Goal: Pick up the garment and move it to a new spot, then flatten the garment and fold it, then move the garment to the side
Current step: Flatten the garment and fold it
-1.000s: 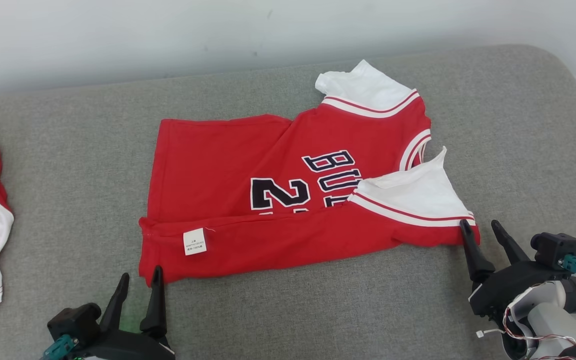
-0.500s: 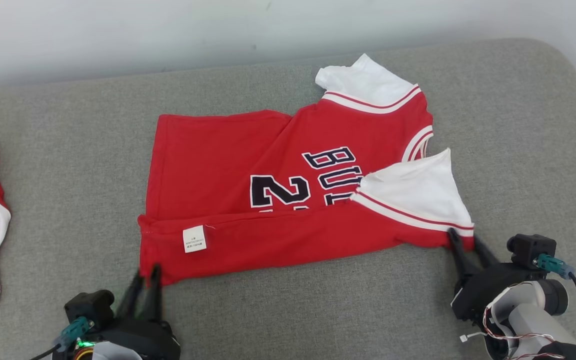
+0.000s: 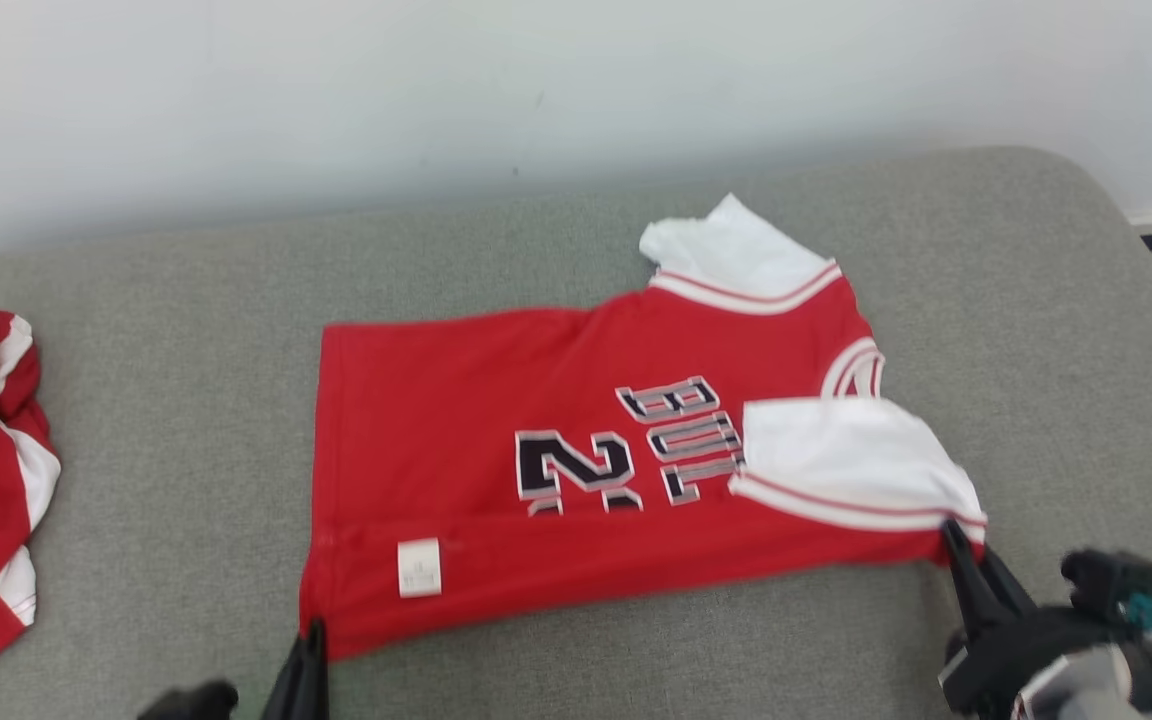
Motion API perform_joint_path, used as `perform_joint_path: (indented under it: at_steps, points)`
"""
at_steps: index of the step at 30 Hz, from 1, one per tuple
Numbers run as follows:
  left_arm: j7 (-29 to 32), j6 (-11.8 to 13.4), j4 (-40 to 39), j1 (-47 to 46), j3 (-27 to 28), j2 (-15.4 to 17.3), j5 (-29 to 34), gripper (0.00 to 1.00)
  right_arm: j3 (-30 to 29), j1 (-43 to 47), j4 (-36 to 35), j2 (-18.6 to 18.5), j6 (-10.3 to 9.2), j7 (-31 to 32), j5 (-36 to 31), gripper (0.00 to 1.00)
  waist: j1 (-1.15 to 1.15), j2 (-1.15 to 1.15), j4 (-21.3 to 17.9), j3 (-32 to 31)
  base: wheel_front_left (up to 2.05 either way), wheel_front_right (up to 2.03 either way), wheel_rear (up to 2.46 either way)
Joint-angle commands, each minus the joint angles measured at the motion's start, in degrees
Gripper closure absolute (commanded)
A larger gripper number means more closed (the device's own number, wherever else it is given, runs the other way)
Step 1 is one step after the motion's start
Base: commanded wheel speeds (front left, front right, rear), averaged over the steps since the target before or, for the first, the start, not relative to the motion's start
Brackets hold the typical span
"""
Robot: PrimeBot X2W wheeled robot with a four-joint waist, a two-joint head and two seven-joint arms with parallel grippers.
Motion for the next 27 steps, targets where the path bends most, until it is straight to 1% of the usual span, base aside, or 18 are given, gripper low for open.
perform_joint_path:
  at_steps: [1,7,13,14,15,16,18,19,22,27]
  points:
    - [-0.2,0.6,-1.2,2.6,0.5,-0.2,-0.2,1.00,-1.0,2.6,-1.1,-0.7,-0.14,-0.4,0.3,1.00,0.01,0.00,0.0,-1.3,0.00,0.00,0.00]
    - [-0.2,2.5,-6.3,9.3,1.0,-0.9,-0.8,1.00,-4.9,11.8,-7.1,-1.0,-0.15,1.7,-0.6,1.00,0.01,0.00,0.6,-2.4,0.00,0.00,0.00]
    - [0.4,2.8,-8.1,12.6,0.1,-1.2,-1.1,1.00,-9.6,17.5,-12.5,1.4,-0.15,5.4,-2.1,1.00,0.01,0.00,0.7,-2.6,0.00,0.00,0.00]
    - [0.4,2.8,-8.3,12.4,0.0,-1.3,-1.1,0.80,-10.3,17.9,-13.1,1.9,-0.15,6.0,-2.7,0.60,0.01,0.00,0.8,-2.7,0.00,0.00,0.00]
    - [0.3,3.0,-8.4,12.2,0.0,-1.3,-0.8,0.57,-10.8,18.2,-13.9,2.4,-0.15,6.3,-3.4,0.00,0.01,0.00,0.8,-2.8,0.00,0.00,0.00]
    - [0.2,3.0,-8.5,12.0,0.0,-1.3,-0.4,0.00,-11.6,18.5,-14.5,2.7,-0.15,6.6,-4.5,0.00,0.01,0.00,0.9,-2.9,0.00,0.00,0.00]
    - [0.1,3.0,-8.7,11.7,0.2,-1.4,-0.2,0.00,-12.4,18.6,-15.2,3.1,-0.15,6.7,-5.7,0.00,0.01,0.00,0.9,-3.0,0.00,0.00,0.00]
    - [0.0,3.1,-9.5,11.3,0.8,-1.4,0.4,0.00,-13.8,18.8,-16.9,4.5,-0.14,6.8,-7.1,0.00,0.01,0.00,1.0,-3.2,0.00,0.00,0.00]
    - [-0.2,3.3,-10.7,11.1,1.9,-1.4,1.4,0.00,-14.9,18.8,-18.9,5.4,-0.14,6.5,-8.6,0.00,0.01,0.00,1.2,-3.3,0.00,0.00,0.00]
    - [-0.2,3.5,-16.3,10.8,5.3,-1.7,7.8,0.00,-16.7,18.4,-23.9,8.0,-0.14,3.7,-12.4,0.00,0.01,0.00,1.7,-3.7,0.00,0.00,0.00]
